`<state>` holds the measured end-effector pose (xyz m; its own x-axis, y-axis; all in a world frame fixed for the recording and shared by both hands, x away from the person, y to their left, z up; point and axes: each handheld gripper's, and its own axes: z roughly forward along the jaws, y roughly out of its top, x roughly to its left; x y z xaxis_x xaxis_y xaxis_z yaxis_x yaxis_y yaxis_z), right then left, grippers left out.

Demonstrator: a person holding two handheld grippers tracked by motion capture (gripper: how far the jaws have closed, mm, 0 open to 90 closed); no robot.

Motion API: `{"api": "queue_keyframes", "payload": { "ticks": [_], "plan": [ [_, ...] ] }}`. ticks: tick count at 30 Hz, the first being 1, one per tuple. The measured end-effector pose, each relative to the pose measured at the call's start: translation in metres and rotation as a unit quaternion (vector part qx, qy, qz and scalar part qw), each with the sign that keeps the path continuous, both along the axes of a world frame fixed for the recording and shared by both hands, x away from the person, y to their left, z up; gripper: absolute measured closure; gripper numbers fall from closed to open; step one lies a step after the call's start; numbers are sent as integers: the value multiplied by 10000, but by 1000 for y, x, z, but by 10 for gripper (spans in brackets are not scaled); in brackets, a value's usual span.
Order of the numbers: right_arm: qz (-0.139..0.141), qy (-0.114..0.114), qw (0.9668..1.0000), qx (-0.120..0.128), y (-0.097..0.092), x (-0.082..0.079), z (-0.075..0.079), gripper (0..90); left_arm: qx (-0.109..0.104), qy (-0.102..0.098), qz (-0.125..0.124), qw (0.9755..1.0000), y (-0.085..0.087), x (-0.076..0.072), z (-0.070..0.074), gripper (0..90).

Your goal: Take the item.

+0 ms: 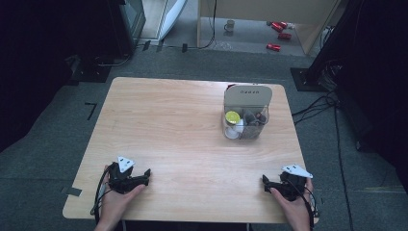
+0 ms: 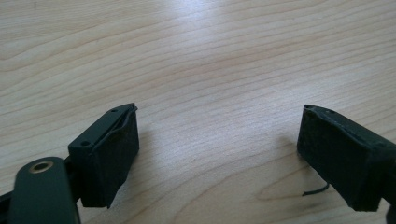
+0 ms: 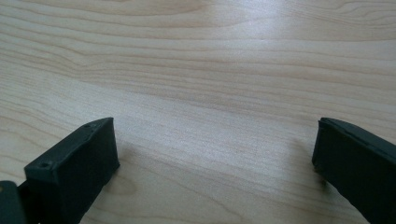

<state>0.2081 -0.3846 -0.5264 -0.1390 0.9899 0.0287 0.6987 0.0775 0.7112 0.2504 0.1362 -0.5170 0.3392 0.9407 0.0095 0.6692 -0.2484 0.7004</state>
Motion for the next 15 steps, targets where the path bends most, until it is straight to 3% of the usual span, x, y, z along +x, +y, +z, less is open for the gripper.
{"api": "queue_keyframes", "payload": {
  "ticks": [3, 4, 7, 9, 15],
  "plan": [
    [-65, -51, 10000, 26, -3, -2, 2, 117, -17, -35, 23, 10000, 0, -1, 2, 142],
    [-65, -51, 10000, 26, -3, -2, 2, 117, -35, -60, 6, 10000, -1, -1, 3, 142],
    [-197, -97, 9993, 295, -11, 1, 6, 223, 12, -140, -107, 9998, -8, 0, 8, 142],
    [-228, -119, 9991, 324, -13, 3, 8, 258, -14, -176, -181, 9997, -15, 3, 13, 144],
    [-168, -560, 9978, 302, -11, 34, 30, 431, -172, -338, -379, 9986, -46, 21, 25, 151]
  ]
}}
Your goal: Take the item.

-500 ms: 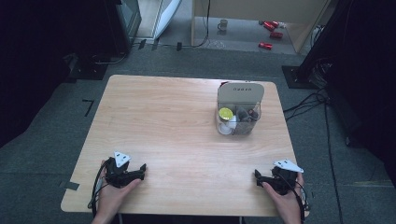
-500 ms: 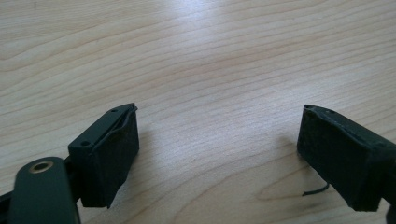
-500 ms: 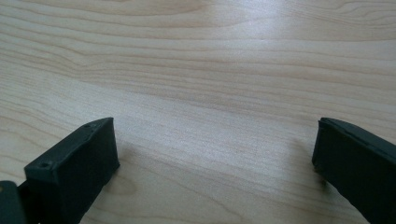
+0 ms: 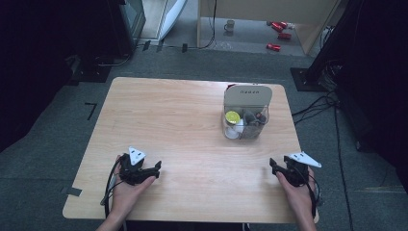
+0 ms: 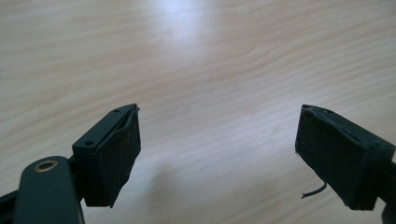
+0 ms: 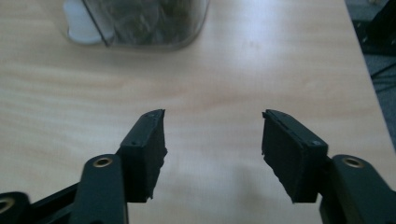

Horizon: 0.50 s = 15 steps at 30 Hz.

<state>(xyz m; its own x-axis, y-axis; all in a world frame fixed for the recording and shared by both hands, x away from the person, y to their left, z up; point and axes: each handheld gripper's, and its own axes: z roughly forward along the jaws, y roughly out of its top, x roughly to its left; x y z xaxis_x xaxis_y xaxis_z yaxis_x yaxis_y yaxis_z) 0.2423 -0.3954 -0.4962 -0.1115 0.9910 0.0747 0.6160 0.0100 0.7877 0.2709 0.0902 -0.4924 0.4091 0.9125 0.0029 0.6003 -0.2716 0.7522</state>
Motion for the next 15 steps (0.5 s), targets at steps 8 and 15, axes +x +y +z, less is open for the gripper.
{"api": "queue_keyframes", "payload": {
  "ticks": [8, 15],
  "plan": [
    [-168, -279, 9994, 80, 5, 51, 12, 551, -244, 0, -181, 9995, -33, 26, -1, 157],
    [-241, -397, 9989, -5, 3, 79, 16, 585, -280, -146, -253, 9992, -63, 51, -1, 158]
  ]
}}
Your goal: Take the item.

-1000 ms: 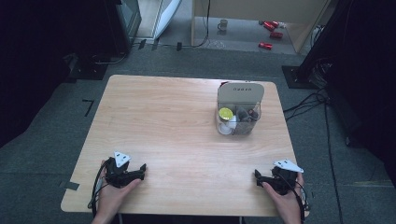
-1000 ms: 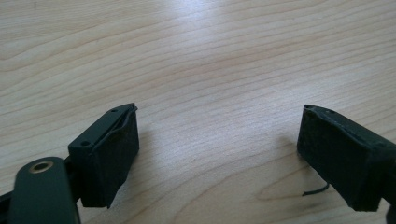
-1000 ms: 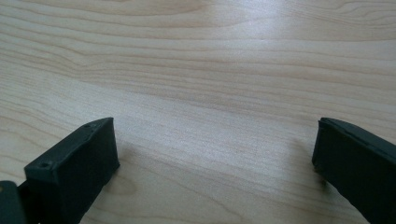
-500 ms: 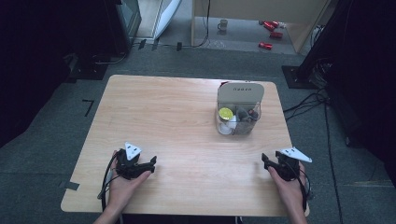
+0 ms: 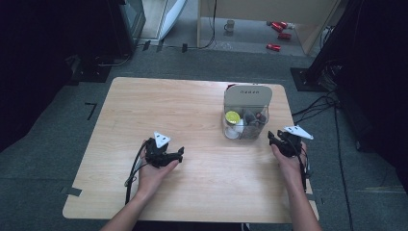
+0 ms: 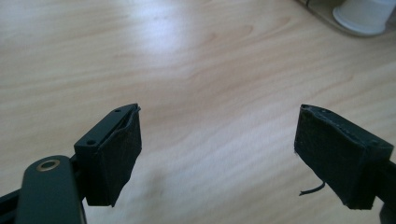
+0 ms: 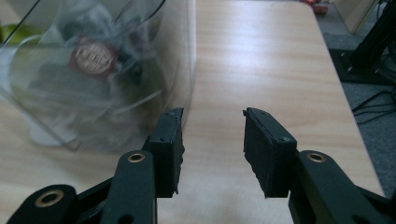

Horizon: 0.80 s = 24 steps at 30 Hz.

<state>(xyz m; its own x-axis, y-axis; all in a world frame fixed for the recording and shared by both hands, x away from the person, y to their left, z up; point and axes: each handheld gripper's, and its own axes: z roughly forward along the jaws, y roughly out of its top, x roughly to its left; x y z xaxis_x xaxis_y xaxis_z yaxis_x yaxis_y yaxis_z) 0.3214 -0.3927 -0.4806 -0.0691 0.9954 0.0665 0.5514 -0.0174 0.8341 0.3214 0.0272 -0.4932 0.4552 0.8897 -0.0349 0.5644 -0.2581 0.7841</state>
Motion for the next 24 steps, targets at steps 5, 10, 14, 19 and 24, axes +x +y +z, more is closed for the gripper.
{"api": "queue_keyframes", "payload": {
  "ticks": [5, 10, 14, 19, 24],
  "plan": [
    [-90, -1, 9999, -71, -1, 19, 3, 600, -121, -44, -56, 9999, -23, 18, 5, 158],
    [-153, 33, 9998, -113, -3, 33, 4, 626, -161, -49, -211, 9996, -43, 29, 5, 163],
    [-106, -8, 9998, -145, -3, 41, 5, 640, -191, -71, -269, 9994, -53, 36, 3, 164],
    [111, -244, 9996, -100, -1, 49, 7, 663, -334, -92, -318, 9989, -67, 49, 3, 177],
    [235, -372, 9990, -49, -2, 52, 3, 723, -414, -257, -454, 9978, -78, 55, 7, 213]
  ]
}}
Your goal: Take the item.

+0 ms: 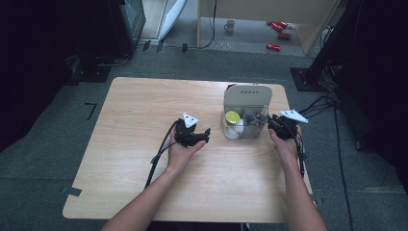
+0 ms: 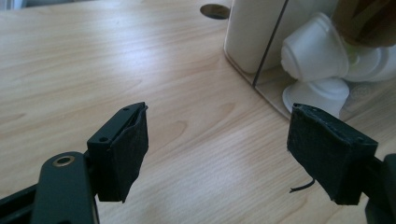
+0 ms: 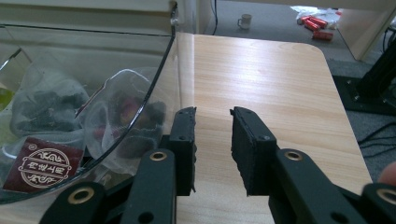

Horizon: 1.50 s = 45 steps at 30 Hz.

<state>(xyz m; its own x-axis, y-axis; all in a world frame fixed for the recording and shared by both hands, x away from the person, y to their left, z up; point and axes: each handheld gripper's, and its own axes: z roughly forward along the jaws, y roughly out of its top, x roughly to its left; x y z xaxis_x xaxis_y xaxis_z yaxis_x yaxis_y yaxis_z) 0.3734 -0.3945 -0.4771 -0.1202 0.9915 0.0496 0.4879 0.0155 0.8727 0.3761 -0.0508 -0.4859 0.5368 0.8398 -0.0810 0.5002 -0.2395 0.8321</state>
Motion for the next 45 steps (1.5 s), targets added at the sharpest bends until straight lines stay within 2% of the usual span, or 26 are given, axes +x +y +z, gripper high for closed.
{"api": "queue_keyframes", "payload": {
  "ticks": [6, 10, 12, 14, 17, 19, 22, 24, 26, 30, 33, 35, 38, 41, 42, 43, 44, 45],
  "plan": [
    [78, -66, 9999, -12, 2, -1, -1, 756, -124, -40, 204, 9997, -4, 9, 0, 261],
    [210, -120, 9997, 41, 9, -3, -2, 756, -143, -135, 118, 9997, -6, 14, 3, 429],
    [233, -121, 9997, 29, 10, -3, -2, 757, -117, -199, 101, 9997, -7, 15, 4, 459],
    [309, -135, 9994, 14, 17, -4, -2, 757, -89, -287, 6, 9995, -9, 17, 7, 539],
    [372, -133, 9992, 27, 23, -5, -2, 757, -27, -372, -45, 9993, -11, 19, 9, 596],
    [391, -128, 9991, 37, 26, -5, -2, 757, -32, -414, -58, 9991, -12, 22, 11, 613],
    [506, -128, 9986, 12, 36, -7, -2, 757, -103, -423, -70, 9990, -13, 26, 13, 687],
    [551, -136, 9984, 1, 39, -7, -2, 756, -135, -428, -78, 9990, -13, 28, 13, 697],
    [656, -156, 9977, -75, 47, -8, 0, 757, -68, -451, -10, 9990, -11, 29, 14, 720],
    [744, -203, 9968, -191, 55, -8, 0, 733, -85, -387, 63, 9992, -3, 34, 13, 712],
    [669, -235, 9970, -310, 56, -6, 0, 728, -40, -406, 164, 9990, 1, 38, 13, 719],
    [351, -141, 9992, -143, 54, 4, 0, 740, -87, -355, 201, 9991, 4, 46, 12, 763],
    [190, -103, 9998, -39, 52, 12, -2, 751, -193, -322, 204, 9991, 4, 52, 11, 810],
    [26, -110, 9999, 29, 51, 28, -5, 779, -258, -339, 50, 9991, 0, 60, 11, 859],
    [26, -110, 9999, 29, 51, 28, -5, 779, -258, -339, 50, 9991, 0, 60, 11, 864],
    [-61, -104, 9999, 24, 52, 35, -5, 796, -247, -360, 10, 9990, -1, 62, 11, 865],
    [-103, -111, 9999, 19, 52, 38, -5, 799, -252, -438, -160, 9986, -5, 64, 12, 864],
    [-103, -111, 9999, 19, 52, 38, -5, 799, -252, -438, -160, 9986, -5, 64, 12, 862]
  ]
}}
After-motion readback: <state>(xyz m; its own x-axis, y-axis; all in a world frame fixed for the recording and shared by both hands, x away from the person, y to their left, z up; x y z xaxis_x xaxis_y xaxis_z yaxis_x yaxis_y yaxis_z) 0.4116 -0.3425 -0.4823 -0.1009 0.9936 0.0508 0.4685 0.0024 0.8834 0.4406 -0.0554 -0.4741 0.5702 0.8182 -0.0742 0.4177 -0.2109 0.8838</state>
